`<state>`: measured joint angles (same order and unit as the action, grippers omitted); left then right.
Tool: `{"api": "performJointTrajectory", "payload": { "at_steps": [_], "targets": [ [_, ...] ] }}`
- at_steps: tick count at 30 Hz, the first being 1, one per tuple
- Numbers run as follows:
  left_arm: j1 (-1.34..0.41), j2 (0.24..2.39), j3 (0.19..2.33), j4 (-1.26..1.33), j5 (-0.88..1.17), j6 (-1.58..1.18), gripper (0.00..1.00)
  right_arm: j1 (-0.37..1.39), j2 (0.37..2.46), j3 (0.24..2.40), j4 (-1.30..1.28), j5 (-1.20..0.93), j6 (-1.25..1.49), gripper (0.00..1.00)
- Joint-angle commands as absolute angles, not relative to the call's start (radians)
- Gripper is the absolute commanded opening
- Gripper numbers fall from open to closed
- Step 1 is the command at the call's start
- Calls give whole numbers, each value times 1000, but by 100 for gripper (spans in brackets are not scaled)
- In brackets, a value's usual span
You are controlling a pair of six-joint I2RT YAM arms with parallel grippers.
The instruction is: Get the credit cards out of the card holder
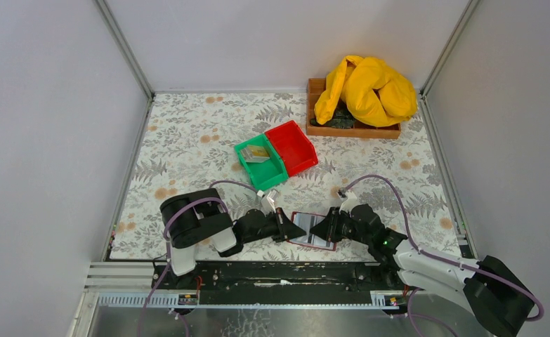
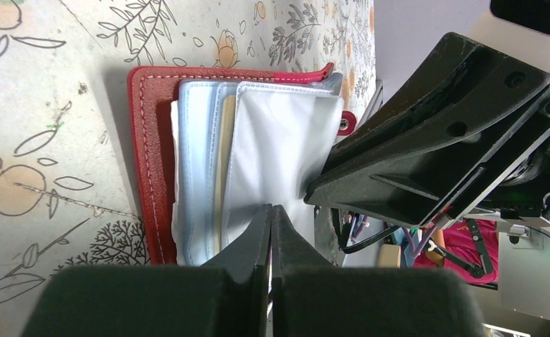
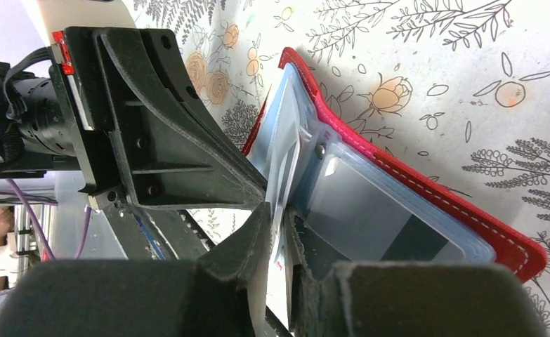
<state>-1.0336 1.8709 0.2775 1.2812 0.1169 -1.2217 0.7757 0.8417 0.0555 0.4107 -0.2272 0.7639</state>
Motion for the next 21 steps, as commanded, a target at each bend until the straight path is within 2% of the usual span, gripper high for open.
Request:
{"api": "performJointTrajectory", "payload": {
  "at_steps": [1, 2, 6, 8, 12, 17, 19, 21],
  "targets": [
    [-1039, 1912, 261, 1119, 59, -1183, 0, 798, 809, 139, 521, -354, 754, 0],
    [-1039, 1910, 262, 1117, 57, -1183, 0, 797, 816, 150, 508, -344, 745, 2],
    [-1035, 1902, 265, 1103, 51, -1177, 0, 796, 855, 188, 493, -332, 726, 31],
    [-1032, 1899, 271, 1092, 48, -1174, 0, 796, 871, 198, 502, -340, 726, 36],
    [-1024, 1892, 281, 1077, 48, -1169, 0, 796, 864, 202, 499, -345, 722, 37],
    [-1011, 1897, 297, 1071, 59, -1163, 0, 796, 822, 189, 466, -347, 717, 29],
    [-1007, 1899, 304, 1066, 63, -1162, 0, 794, 801, 185, 459, -351, 730, 30],
    [-1003, 1899, 314, 1059, 66, -1160, 0, 794, 787, 184, 459, -368, 739, 35]
  ]
}}
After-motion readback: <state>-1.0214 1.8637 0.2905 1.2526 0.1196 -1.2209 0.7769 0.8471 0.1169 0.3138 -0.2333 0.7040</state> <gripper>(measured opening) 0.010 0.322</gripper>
